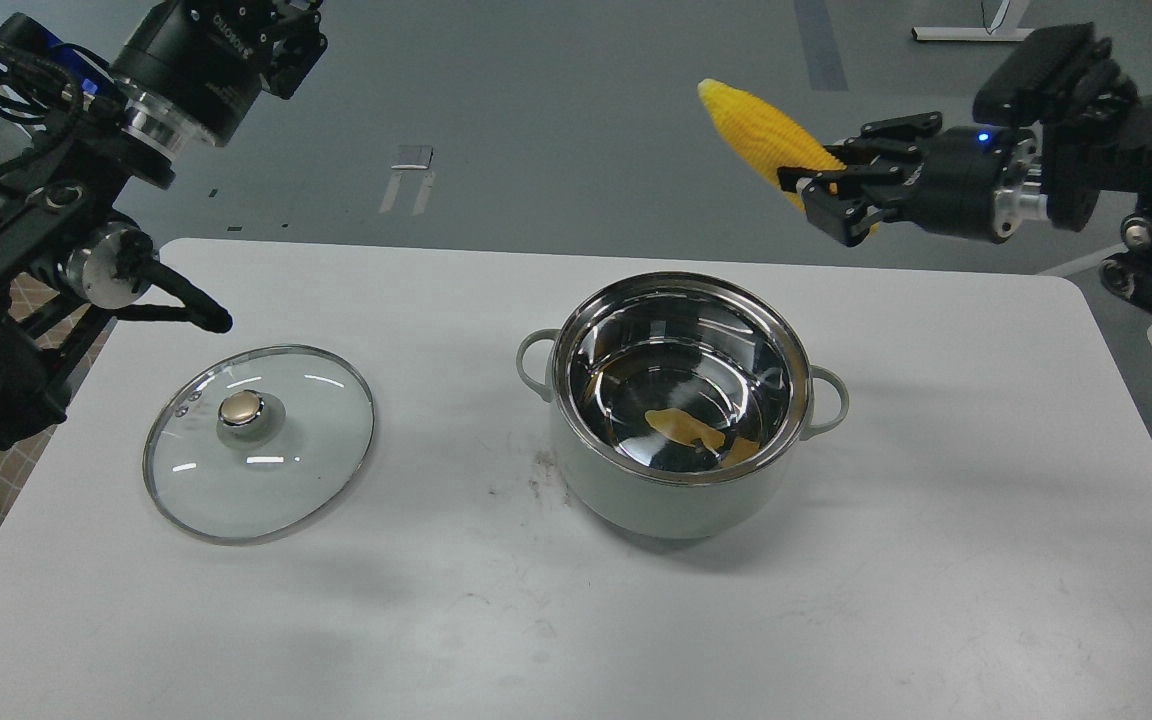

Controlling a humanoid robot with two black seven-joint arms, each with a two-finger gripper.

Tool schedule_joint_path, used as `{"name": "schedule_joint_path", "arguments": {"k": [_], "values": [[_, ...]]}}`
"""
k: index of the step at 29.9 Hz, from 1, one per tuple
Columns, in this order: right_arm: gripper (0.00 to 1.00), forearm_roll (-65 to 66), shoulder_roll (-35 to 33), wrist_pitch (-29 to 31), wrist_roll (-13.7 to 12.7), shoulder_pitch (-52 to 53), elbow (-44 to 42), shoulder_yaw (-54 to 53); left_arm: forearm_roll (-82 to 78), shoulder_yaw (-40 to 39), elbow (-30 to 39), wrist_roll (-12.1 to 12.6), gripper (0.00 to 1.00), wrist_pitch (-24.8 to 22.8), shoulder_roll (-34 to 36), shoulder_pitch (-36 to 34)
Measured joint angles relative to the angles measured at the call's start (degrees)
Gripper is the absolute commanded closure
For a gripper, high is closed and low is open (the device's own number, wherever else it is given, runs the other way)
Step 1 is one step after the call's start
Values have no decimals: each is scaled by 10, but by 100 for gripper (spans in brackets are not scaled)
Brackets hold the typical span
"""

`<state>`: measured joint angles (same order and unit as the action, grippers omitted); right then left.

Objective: Open pot and put corn in

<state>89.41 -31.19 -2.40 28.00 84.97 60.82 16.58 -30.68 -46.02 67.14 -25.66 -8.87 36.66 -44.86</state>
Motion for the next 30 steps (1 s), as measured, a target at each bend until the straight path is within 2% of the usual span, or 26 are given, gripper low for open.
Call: {"name": "schedule_joint_path", "arguments": {"k": [6,15,24,30], "values": [[87,2,43,3,0,13,29,63,-1,1,0,0,4,0,-6,5],[85,5,77,7,0,8,28,114,-1,0,0,0,4,0,-10,8],[82,6,88,17,0,6,24,146,-1,0,0,0,4,0,-15,8],[73,6,88,18,0,4,23,159,-1,0,0,1,4,0,-18,8]]}}
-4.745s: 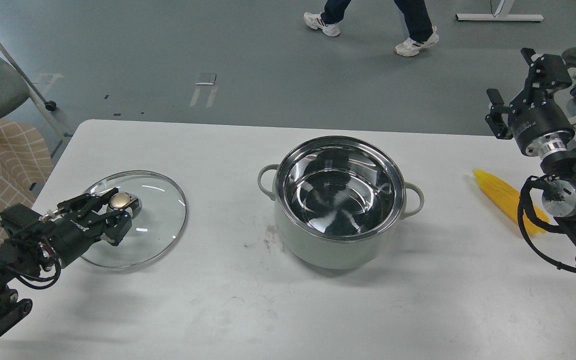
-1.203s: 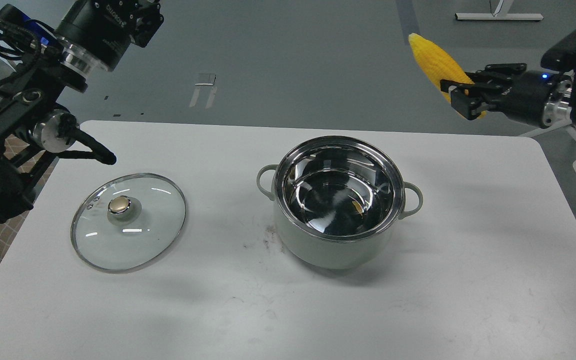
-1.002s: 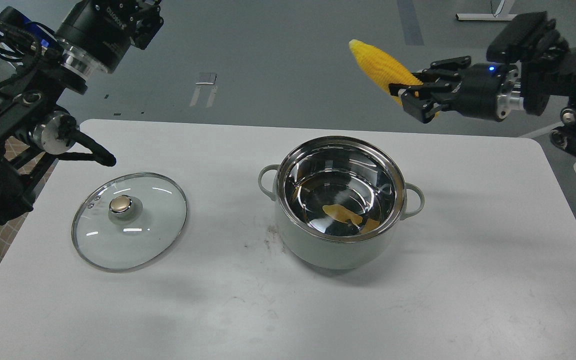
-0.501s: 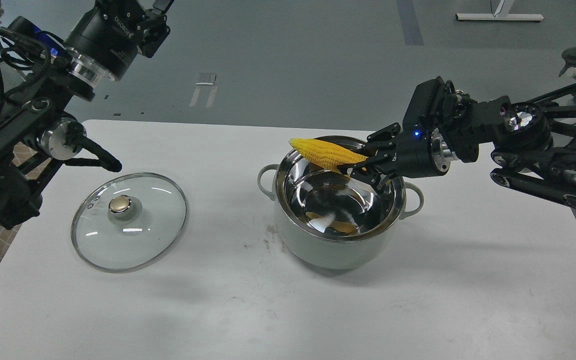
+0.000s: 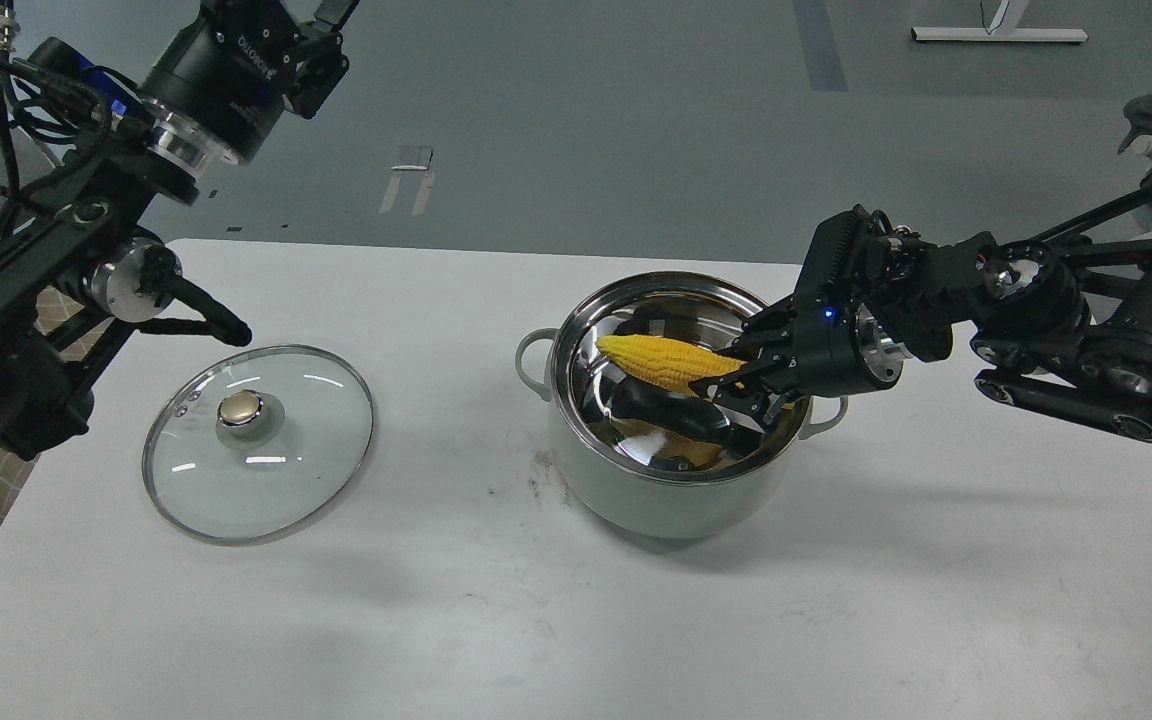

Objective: Open pot and put corn in

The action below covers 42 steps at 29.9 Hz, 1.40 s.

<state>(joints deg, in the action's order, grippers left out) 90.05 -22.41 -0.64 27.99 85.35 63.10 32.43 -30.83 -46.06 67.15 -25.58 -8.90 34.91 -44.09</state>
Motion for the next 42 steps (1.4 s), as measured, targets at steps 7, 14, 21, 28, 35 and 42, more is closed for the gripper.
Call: {"name": "schedule_joint_path", "arguments": {"k": [7,14,21,28,35,42], "values": [[34,-3,11,0,0,-2,-10,3,0,0,0,0,4,-1,0,0],[19,-7,21,0,0,-2,-13,3,0,-1,0,0,4,-1,1,1],[4,-9,19,-1,0,0,-12,1,0,-1,0,0,4,-1,1,1],[0,-70,7,-8,0,15,-48,-64,-4,0,-6,2,3,1,2,1],[0,-170,9,-3,0,12,-209,-220,-7,6,-20,2,2,-1,-1,1],[0,-377,27,0,0,-49,-313,-355,-7,5,-57,27,2,-27,-11,-1]]}}
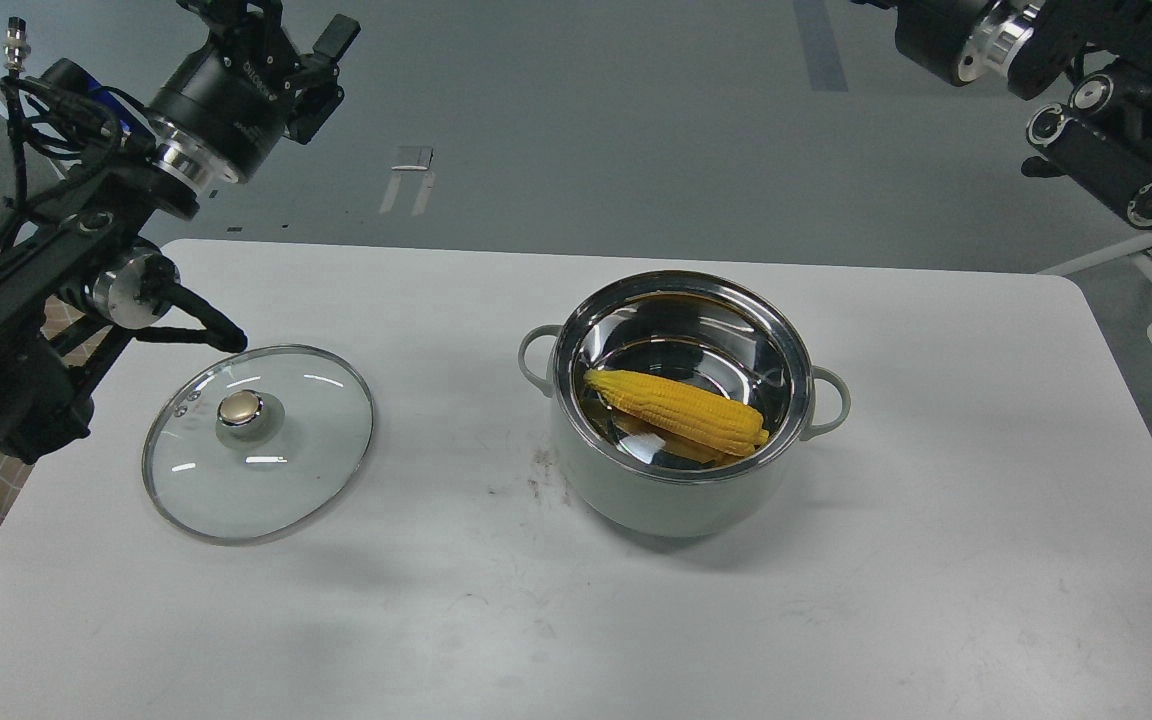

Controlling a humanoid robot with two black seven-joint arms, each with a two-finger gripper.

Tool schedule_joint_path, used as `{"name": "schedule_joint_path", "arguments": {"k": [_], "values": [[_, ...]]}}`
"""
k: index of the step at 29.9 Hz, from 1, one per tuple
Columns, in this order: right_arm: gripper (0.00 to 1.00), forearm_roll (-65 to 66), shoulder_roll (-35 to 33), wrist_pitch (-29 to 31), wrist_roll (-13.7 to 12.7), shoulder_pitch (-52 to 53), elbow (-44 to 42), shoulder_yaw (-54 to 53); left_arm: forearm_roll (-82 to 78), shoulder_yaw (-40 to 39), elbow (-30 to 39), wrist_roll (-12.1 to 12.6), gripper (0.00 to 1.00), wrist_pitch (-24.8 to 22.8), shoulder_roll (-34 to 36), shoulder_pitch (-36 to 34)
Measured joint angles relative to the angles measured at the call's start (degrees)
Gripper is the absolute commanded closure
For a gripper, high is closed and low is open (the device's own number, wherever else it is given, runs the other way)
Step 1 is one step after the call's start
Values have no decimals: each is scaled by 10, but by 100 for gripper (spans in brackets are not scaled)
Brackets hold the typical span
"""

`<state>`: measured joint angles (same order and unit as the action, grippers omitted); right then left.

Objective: Open pot and put corn in

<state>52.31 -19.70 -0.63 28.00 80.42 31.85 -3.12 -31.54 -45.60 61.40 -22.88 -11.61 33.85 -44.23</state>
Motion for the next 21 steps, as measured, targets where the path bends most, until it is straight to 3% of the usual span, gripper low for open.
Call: {"name": "schedule_joint_path", "arguments": {"k": [3,10,21], "values": [[0,-111,1,0,0,-33,-9,-30,6,-4,-32,17,2,-31,-17,-5],[0,-341,3,25,0,-126,-5,-100,11,-16,-97,21,2,-95,-76,-7],[0,-391,42,61,0,-240,2,-234,11,-66,-140,16,2,-121,-146,21]]}}
